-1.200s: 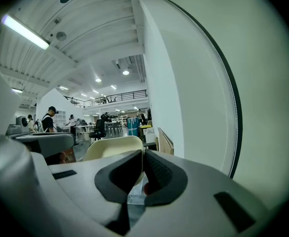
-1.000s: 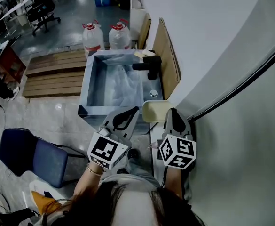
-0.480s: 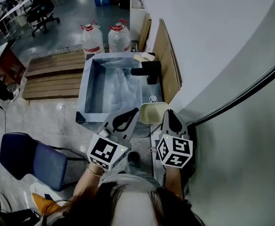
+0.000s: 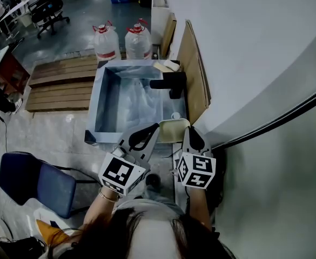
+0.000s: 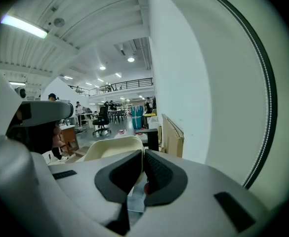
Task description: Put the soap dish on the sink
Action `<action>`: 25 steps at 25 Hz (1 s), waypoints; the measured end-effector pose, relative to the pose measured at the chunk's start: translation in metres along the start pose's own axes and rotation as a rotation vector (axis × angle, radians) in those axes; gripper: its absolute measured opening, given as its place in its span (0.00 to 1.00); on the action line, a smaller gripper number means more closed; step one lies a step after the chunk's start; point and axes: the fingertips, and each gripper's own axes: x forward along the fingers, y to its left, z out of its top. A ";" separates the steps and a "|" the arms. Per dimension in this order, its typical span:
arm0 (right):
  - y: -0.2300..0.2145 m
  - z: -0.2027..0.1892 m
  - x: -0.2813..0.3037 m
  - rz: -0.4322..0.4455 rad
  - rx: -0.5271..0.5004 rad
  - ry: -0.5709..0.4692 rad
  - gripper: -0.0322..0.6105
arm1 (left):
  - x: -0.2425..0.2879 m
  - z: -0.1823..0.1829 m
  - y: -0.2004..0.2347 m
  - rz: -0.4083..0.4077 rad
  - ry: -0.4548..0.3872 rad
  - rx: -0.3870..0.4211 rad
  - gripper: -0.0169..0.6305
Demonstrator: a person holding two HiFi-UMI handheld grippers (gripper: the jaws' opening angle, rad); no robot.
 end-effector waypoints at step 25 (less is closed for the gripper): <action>-0.017 -0.079 0.067 0.033 -0.069 0.184 0.10 | 0.038 -0.020 0.011 -0.007 0.051 -0.007 0.04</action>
